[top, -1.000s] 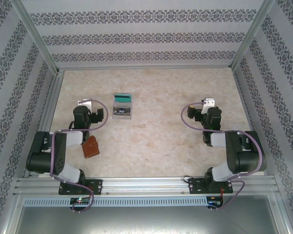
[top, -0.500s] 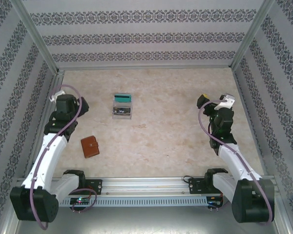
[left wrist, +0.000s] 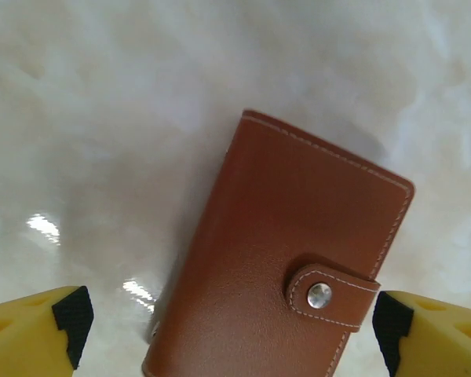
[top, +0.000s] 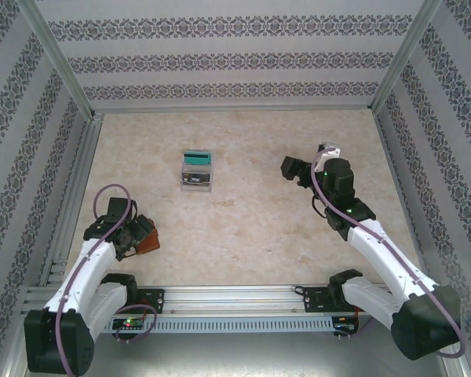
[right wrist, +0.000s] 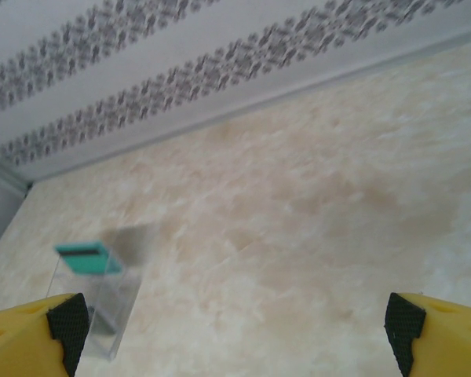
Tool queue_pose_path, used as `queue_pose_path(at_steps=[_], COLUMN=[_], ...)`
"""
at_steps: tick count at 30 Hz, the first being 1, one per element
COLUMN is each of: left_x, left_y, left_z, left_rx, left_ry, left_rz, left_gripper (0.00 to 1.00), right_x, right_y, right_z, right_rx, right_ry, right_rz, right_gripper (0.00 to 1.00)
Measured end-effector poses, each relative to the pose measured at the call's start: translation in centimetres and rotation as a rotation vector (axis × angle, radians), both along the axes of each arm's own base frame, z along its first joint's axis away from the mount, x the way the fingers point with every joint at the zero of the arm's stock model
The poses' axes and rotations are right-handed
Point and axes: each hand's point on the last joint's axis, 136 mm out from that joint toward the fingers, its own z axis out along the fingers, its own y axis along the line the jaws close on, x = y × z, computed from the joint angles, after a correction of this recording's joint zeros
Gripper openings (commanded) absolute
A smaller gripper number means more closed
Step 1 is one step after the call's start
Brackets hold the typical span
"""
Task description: Take the credit cards out of the card holder
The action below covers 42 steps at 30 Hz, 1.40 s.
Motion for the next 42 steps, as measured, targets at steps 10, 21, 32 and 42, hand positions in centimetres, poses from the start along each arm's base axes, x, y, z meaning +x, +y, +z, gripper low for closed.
queue_pose_path(at_steps=[10,21,32,42], left_x=[1.6,3.0,4.3,5.8], left_y=[-2.7,-7.7,-8.7,-9.5], left_z=[-2.0,-2.0,-0.8,-1.5], left_rx=[-0.07,0.005,0.0,-0.005], left_ry=[-0.008,-0.168,-0.16,-0.1], left_rz=[-0.096,-0.223,-0.196,-0.213], left_gripper=[0.87,0.91,0.98,0.98], right_x=[-1.9,-3.4,-3.7,-6.1], right_y=[2.7,2.6,3.1,5.5], right_z=[-2.0,-3.0,-2.5,-0.5], right_rx=[-0.066,-0.095,0.064,0.04], right_ry=[0.107,0.163,0.289,0.3], right_rz=[0.075,0.087,0.097,0.196], right_gripper=[0.98,0.98,0.98,0.98])
